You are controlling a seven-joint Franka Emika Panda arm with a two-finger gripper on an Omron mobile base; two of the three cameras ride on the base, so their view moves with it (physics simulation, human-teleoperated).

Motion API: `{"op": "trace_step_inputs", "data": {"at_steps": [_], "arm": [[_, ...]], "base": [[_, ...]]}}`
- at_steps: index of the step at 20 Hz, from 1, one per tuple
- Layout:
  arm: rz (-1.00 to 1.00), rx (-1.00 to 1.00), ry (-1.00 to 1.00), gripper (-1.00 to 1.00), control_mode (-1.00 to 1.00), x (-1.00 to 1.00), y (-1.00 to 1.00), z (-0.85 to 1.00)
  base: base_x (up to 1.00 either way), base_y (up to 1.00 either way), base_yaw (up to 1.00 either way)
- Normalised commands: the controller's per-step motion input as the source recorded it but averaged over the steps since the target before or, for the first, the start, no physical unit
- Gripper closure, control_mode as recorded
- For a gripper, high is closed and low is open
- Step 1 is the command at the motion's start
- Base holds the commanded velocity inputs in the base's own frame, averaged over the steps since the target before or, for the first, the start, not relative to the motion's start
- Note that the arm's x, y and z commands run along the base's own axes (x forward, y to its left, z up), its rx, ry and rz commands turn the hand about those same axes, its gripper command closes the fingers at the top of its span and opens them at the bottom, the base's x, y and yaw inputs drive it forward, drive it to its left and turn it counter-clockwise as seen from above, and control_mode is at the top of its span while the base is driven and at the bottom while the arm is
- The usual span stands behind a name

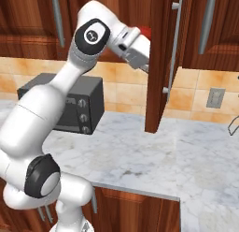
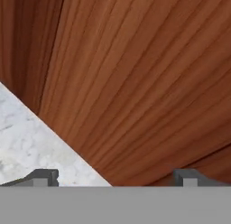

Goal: Move the bowls from the cabinet to the plates on the dining table.

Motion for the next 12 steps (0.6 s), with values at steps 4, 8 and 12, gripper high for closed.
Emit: {"op": "trace_step_inputs", "data": {"at_steps": [4, 8, 12], "arm": [[0.12, 0.0, -0.34, -1.0, -1.0, -0.26, 0.53, -0.1], [0.14, 0.0, -0.23, -1.0, -1.0, -0.25, 0.69, -0.13], [0.24, 0.0, -0.06, -1.0, -1.0, -0.48, 0.28, -0.08]], "base": [[0.0, 0.0, 0.0], [0.0, 0.0, 0.0], [0.0, 0.0, 0.0]]}}
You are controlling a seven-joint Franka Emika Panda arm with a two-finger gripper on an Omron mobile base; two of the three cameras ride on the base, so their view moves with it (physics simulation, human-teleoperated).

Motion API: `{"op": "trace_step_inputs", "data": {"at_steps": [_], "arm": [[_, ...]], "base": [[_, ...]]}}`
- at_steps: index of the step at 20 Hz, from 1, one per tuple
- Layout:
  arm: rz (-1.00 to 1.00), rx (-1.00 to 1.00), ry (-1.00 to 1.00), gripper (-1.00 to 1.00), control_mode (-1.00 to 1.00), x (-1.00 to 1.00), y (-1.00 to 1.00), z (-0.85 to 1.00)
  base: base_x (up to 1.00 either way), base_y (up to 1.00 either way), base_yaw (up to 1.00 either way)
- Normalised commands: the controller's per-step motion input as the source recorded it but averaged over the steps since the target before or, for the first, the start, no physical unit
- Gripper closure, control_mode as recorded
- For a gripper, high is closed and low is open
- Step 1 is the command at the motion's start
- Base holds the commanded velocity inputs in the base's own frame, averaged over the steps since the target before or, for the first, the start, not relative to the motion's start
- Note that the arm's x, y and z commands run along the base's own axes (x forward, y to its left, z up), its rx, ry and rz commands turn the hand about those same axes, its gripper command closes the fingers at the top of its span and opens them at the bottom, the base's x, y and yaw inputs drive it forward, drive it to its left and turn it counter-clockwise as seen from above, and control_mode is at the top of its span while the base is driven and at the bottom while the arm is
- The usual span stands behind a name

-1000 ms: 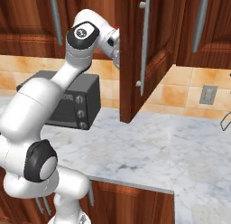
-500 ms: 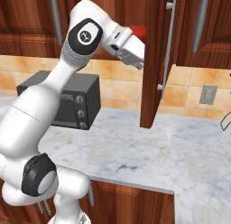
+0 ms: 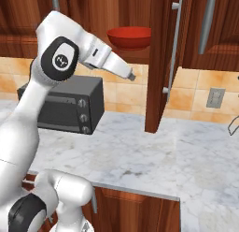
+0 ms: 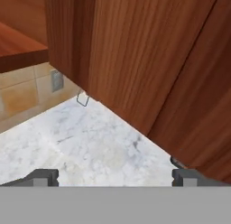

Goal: Move the bowls from the cabinet to the plates on the dining table.

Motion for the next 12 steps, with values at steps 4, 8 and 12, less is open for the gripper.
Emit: {"op": "trace_step_inputs", "data": {"at_steps": [4, 8, 12], "arm": [[0.29, 0.06, 0.0, -1.0, -1.0, -0.48, 0.12, -0.09], [0.31, 0.09, 0.0, -1.0, -1.0, -0.28, 0.2, -0.02], [0.25, 0.08, -0.03, -1.0, -1.0, -0.06, 0.52, 0.0]], "base": [[0.0, 0.0, 0.0], [0.0, 0.0, 0.0], [0.0, 0.0, 0.0]]}}
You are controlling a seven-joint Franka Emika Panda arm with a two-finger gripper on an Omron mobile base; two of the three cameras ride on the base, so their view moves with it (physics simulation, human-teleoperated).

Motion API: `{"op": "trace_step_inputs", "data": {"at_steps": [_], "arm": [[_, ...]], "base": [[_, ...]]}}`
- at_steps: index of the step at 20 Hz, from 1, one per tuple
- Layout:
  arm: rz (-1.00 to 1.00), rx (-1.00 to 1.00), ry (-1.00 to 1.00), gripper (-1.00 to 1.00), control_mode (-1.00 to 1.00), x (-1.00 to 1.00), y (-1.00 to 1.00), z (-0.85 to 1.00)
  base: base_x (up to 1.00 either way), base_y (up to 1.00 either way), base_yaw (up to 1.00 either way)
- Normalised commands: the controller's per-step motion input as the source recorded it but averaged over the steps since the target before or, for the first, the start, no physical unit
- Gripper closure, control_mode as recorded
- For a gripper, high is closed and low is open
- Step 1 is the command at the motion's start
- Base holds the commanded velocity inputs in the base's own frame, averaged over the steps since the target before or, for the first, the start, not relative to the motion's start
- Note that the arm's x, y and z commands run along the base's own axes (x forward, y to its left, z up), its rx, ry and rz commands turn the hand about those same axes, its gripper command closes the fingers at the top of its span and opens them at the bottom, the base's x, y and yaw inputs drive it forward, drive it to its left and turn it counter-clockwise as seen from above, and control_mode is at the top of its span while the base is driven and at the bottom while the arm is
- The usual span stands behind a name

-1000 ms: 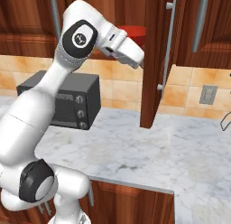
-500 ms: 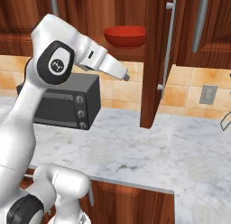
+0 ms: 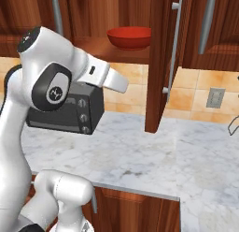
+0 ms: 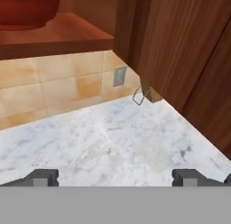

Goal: Move the bowls from the cabinet to the plates on the dining table.

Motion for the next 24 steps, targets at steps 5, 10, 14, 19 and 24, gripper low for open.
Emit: {"op": "trace_step_inputs", "data": {"at_steps": [5, 10, 14, 19, 24], "arm": [[0.16, 0.04, -0.19, -1.0, -1.0, 0.0, 0.77, 0.0], [0.15, 0.03, -0.25, -1.0, -1.0, 0.0, 0.76, 0.04], [0.15, 0.04, -0.26, -1.0, -1.0, 0.03, 0.65, 0.17], [0.11, 0.03, -0.24, -1.0, -1.0, 0.2, 0.53, 0.39], [0.09, 0.0, -0.22, -1.0, -1.0, 0.2, 0.47, 0.46]], "base": [[0.0, 0.0, 0.0], [0.0, 0.0, 0.0], [0.0, 0.0, 0.0], [0.0, 0.0, 0.0], [0.0, 0.0, 0.0]]}}
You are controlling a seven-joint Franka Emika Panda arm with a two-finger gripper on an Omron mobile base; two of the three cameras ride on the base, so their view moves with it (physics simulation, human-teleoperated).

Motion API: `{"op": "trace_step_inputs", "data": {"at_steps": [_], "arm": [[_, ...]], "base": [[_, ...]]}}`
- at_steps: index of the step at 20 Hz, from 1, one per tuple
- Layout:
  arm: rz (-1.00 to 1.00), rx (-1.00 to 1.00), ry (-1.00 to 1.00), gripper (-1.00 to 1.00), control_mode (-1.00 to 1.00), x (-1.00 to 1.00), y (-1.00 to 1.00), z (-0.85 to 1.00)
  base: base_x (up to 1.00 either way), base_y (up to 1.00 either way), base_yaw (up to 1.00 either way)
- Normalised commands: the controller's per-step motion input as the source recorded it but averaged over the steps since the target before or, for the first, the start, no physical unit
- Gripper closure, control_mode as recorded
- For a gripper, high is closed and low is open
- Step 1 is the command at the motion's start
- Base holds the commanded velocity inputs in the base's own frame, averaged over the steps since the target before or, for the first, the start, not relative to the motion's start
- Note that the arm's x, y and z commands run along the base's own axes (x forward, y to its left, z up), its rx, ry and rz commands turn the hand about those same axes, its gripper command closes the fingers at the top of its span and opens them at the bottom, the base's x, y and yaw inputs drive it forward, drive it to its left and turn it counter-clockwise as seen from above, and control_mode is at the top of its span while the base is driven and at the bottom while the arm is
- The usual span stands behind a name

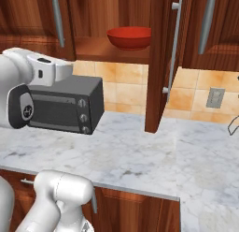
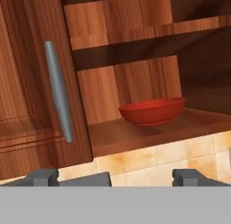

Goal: Move the bowls from the cabinet to the plates on the dining table.

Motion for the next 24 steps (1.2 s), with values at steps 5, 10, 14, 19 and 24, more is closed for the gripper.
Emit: {"op": "trace_step_inputs", "data": {"at_steps": [5, 10, 14, 19, 24], "arm": [[0.06, 0.0, -0.22, -1.0, -1.0, 0.19, 0.44, 0.43], [0.1, -0.02, -0.17, -1.0, -1.0, 0.07, 0.28, 0.2], [0.1, -0.06, -0.02, -1.0, -1.0, 0.12, 0.09, 0.0], [0.07, -0.03, -0.04, -1.0, -1.0, 0.38, 0.18, 0.01], [0.01, -0.04, -0.04, -1.0, -1.0, 0.45, 0.31, 0.05]], "base": [[0.0, 0.0, 0.0], [0.0, 0.0, 0.0], [0.0, 0.0, 0.0], [0.0, 0.0, 0.0], [0.0, 0.0, 0.0]]}}
